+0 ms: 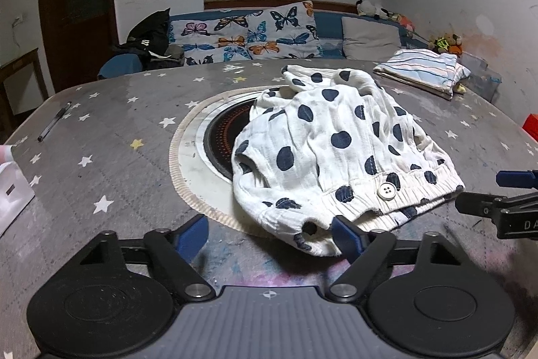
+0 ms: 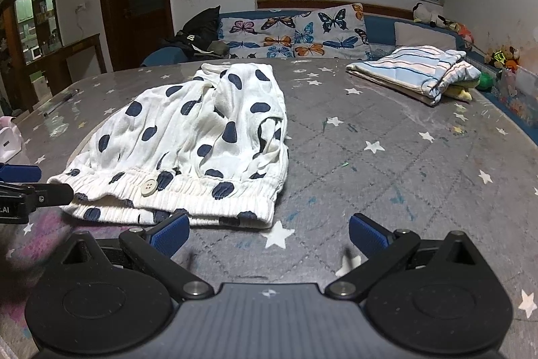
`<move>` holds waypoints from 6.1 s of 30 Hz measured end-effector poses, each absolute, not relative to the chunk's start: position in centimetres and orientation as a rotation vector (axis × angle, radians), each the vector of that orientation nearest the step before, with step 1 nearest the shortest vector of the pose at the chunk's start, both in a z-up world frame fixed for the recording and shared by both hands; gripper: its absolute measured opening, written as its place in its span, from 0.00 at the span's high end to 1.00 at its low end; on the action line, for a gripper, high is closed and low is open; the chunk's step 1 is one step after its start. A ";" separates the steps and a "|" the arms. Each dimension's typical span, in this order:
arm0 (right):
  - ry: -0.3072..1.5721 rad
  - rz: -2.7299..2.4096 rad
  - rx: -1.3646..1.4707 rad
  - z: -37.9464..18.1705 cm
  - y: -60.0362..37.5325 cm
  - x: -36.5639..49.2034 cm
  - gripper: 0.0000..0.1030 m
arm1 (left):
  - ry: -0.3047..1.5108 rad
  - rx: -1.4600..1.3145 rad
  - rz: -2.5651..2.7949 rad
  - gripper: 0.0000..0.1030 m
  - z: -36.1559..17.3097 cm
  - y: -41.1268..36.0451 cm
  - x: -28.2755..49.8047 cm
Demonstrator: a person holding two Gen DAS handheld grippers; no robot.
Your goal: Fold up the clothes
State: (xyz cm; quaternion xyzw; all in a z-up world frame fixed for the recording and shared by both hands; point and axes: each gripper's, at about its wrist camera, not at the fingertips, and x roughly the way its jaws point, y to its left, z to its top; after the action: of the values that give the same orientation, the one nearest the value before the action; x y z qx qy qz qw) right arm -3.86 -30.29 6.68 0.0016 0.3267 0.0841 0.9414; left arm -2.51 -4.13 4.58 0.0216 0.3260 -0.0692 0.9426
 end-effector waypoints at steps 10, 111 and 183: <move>0.681 0.188 0.011 6.5 -30.5 -2.7 0.12 | 0.682 0.064 -0.185 0.52 4.3 -4.9 -1.5; 0.653 0.488 -0.046 14.8 -30.7 5.6 0.74 | 0.712 -0.023 -0.469 0.63 7.0 -4.1 -1.5; 0.876 0.102 -0.106 9.2 -40.8 11.6 0.82 | 0.797 -0.034 -0.522 0.61 4.3 -4.4 0.6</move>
State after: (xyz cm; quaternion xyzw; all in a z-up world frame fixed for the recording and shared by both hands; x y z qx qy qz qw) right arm 11.59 -40.82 9.17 -0.0513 0.4239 0.0494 0.9029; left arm 0.57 -4.42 4.31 -0.0165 0.3838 -0.2514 0.8884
